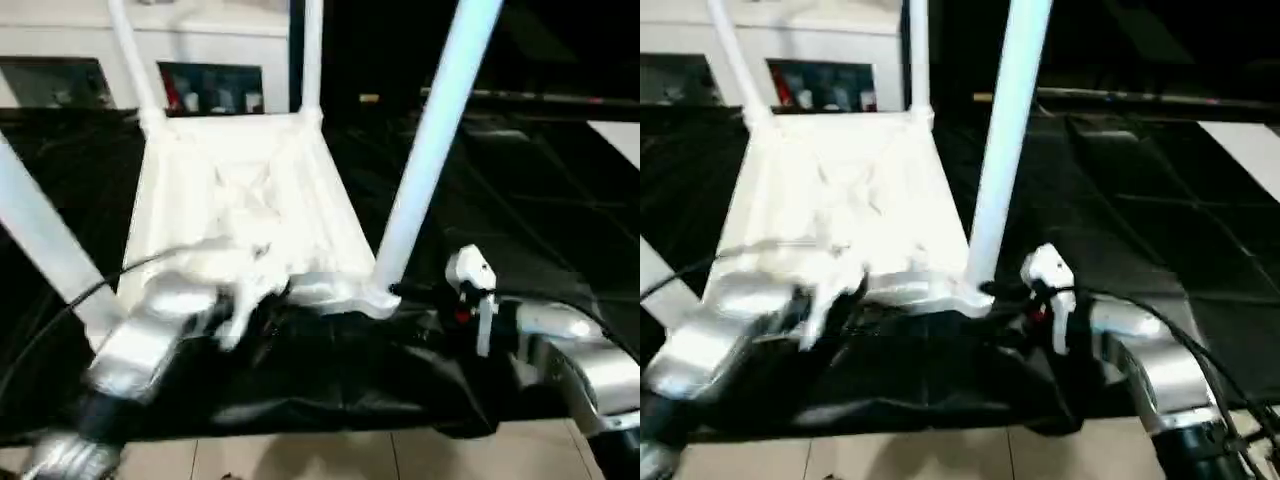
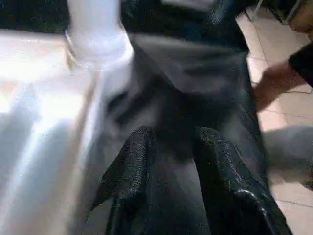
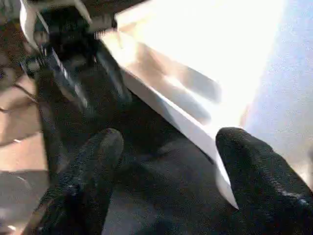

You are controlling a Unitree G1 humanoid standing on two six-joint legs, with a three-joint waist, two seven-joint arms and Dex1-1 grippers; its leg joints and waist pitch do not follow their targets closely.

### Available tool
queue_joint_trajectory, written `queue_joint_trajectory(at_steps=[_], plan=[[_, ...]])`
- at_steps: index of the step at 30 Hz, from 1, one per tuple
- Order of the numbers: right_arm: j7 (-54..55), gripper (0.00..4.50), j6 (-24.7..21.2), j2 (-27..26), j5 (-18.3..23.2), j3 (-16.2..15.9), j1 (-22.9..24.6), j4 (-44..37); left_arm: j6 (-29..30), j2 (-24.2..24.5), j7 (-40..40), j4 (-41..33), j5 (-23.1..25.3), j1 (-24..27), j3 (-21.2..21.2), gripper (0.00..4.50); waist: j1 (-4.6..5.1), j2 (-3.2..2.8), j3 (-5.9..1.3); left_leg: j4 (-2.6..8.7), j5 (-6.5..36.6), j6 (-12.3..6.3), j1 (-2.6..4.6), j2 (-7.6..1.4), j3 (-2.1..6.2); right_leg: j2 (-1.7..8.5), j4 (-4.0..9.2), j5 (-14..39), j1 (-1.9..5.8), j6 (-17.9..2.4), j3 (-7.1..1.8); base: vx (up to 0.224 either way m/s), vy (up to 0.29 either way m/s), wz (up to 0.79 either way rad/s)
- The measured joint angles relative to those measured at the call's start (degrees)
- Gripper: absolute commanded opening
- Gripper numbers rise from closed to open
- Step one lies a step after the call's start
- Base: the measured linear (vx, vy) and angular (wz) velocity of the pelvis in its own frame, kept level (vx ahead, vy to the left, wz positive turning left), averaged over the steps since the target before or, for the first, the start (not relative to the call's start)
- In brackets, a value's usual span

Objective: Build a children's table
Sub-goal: Rotate leg to tighten, then rotate table base

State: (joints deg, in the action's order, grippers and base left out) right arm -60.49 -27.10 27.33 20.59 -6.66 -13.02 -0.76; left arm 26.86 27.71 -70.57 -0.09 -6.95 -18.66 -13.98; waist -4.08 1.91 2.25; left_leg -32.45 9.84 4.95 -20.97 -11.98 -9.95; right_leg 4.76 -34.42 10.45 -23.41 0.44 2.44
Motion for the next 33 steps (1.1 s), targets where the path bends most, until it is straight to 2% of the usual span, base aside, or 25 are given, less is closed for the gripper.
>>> queue_joint_trajectory(at_steps=[2, 3, 4, 7, 8, 9, 12, 14, 16, 18, 21, 28, 31, 33], plan=[[0.0, 2.86, -0.5, -1.1, 0.4, -1.1, -0.2, -1.1, 2.1, 0.8, 0.7, -2.6, -0.2, 1.3, 0.2, 2.01, -0.08, 0.05, 0.01, -0.03, 0.0, 0.01, 0.0, 0.01, 0.0, 0.0, -0.01, 0.0, 0.02, 0.0, -0.01, 0.0, 0.0, 0.0], [0.3, 2.86, -0.5, -2.3, 0.7, -1.6, -0.4, -1.2, 3.2, 1.4, 1.5, -4.3, -0.2, 2.0, 0.7, 2.01, 0.07, 0.1, 0.01, -0.06, 0.0, 0.01, 0.01, 0.0, 0.0, 0.0, -0.04, 0.0, 0.04, 0.0, -0.02, 0.0, 0.0, 0.0], [0.6, 2.67, -0.5, -3.0, 0.8, -2.0, -0.6, -1.2, 3.8, 1.7, 2.0, -5.1, -0.2, 2.4, 0.9, 2.24, 0.13, 0.09, 0.01, -0.08, 0.0, 0.01, 0.01, 0.01, 0.0, 0.0, -0.04, 0.0, 0.04, 0.0, -0.03, 0.0, 0.0, 0.0], [4.2, 2.5, 0.7, -7.0, -0.2, -2.8, -1.9, 1.1, 6.1, 3.1, 3.0, -6.8, -0.4, 3.8, 2.2, 2.36, 0.6, 0.12, 0.02, -0.13, 0.0, 0.04, 0.02, 0.01, 0.02, 0.0, -0.14, 0.0, 0.03, 0.0, -0.05, 0.0, 0.0, 0.0], [5.9, 2.5, 1.3, -8.4, -1.0, -2.8, -2.5, 2.6, 6.9, 3.6, 3.3, -7.8, -0.8, 4.5, 2.5, 2.36, 0.66, 0.12, 0.01, -0.16, 0.0, 0.05, 0.03, 0.01, 0.02, 0.0, -0.16, 0.0, 0.03, 0.0, -0.07, 0.0, 0.0, 0.0], [9.6, 2.26, 2.9, -11.0, -2.8, -2.7, -3.8, 5.9, 8.0, 4.1, 3.5, -9.1, -1.3, 5.4, 2.8, 2.53, 0.95, 0.26, 0.02, -0.17, 0.0, 0.06, 0.05, 0.01, 0.01, 0.0, -0.25, 0.0, 0.02, 0.0, -0.12, 0.0, 0.0, 0.0], [16.3, 2.11, 5.3, -14.6, -5.9, -2.9, -5.5, 11.3, 9.3, 4.2, 4.2, -10.9, -2.1, 6.7, 2.9, 2.75, 0.96, 0.41, 0.09, -0.2, -0.1, 0.14, 0.01, 0.02, 0.02, 0.0, -0.34, 0.0, -0.05, 0.0, -0.12, 0.0, 0.0, 0.0], [19.0, 1.84, 5.6, -15.2, -7.0, -2.9, -6.2, 13.0, 10.0, 4.4, 4.9, -11.4, -2.4, 7.3, 3.0, 2.84, 0.69, 0.49, 0.12, -0.21, -0.1, 0.17, 0.0, 0.03, 0.03, 0.0, -0.36, 0.0, -0.04, 0.0, -0.12, 0.0, 0.0, 0.0], [22.3, 1.71, 6.5, -15.9, -8.0, -2.5, -7.7, 15.1, 10.9, 4.4, 5.1, -12.2, -3.0, 7.6, 3.4, 3.13, 0.7, 0.7, 0.23, -0.23, -0.2, 0.26, 0.01, 0.03, 0.04, 0.0, -0.45, 0.0, -0.04, 0.0, -0.13, 0.0, 0.0, 0.0], [25.7, 1.53, 8.0, -16.4, -9.3, -2.1, -9.6, 17.7, 11.2, 4.4, 5.2, -12.9, -4.1, 7.9, 3.9, 3.18, 0.81, 0.88, 0.32, -0.25, -0.2, 0.32, 0.04, 0.02, 0.04, -0.01, -0.53, 0.0, -0.04, 0.0, -0.14, 0.0, 0.0, 0.0], [29.8, 1.19, 10.1, -17.4, -10.9, -0.4, -12.3, 21.7, 11.5, 4.3, 6.0, -13.8, -4.7, 8.8, 4.1, 3.63, 0.95, 0.92, 0.34, -0.27, -0.2, 0.35, 0.07, 0.02, 0.06, -0.05, -0.58, 0.0, -0.04, 0.0, -0.15, 0.0, 0.0, 0.0], [38.4, 0.72, 14.1, -18.3, -13.5, 1.8, -17.4, 31.3, 12.2, 4.6, 7.0, -15.4, -7.0, 12.7, 5.2, 4.08, 0.88, 1.07, 0.35, -0.29, -0.2, 0.38, 0.02, 0.02, 0.11, -0.24, -0.59, 0.0, -0.05, 0.0, -0.16, 0.0, 0.0, 0.0], [40.1, 0.35, 15.5, -18.5, -14.0, 1.8, -19.2, 34.7, 13.2, 5.1, 7.0, -16.6, -8.5, 13.8, 5.8, 4.46, 1.02, 1.09, 0.35, -0.32, -0.2, 0.38, 0.05, 0.0, 0.11, -0.27, -0.62, 0.0, -0.05, 0.0, -0.17, 0.0, 0.0, 0.0], [40.7, 0.35, 16.1, -18.6, -14.3, 1.9, -20.1, 36.4, 13.8, 5.2, 6.7, -16.8, -9.8, 14.2, 6.7, 4.46, 1.08, 1.08, 0.36, -0.38, -0.2, 0.39, 0.05, 0.0, 0.11, -0.28, -0.68, 0.0, -0.05, 0.0, -0.19, 0.0, 0.0, 0.0]])
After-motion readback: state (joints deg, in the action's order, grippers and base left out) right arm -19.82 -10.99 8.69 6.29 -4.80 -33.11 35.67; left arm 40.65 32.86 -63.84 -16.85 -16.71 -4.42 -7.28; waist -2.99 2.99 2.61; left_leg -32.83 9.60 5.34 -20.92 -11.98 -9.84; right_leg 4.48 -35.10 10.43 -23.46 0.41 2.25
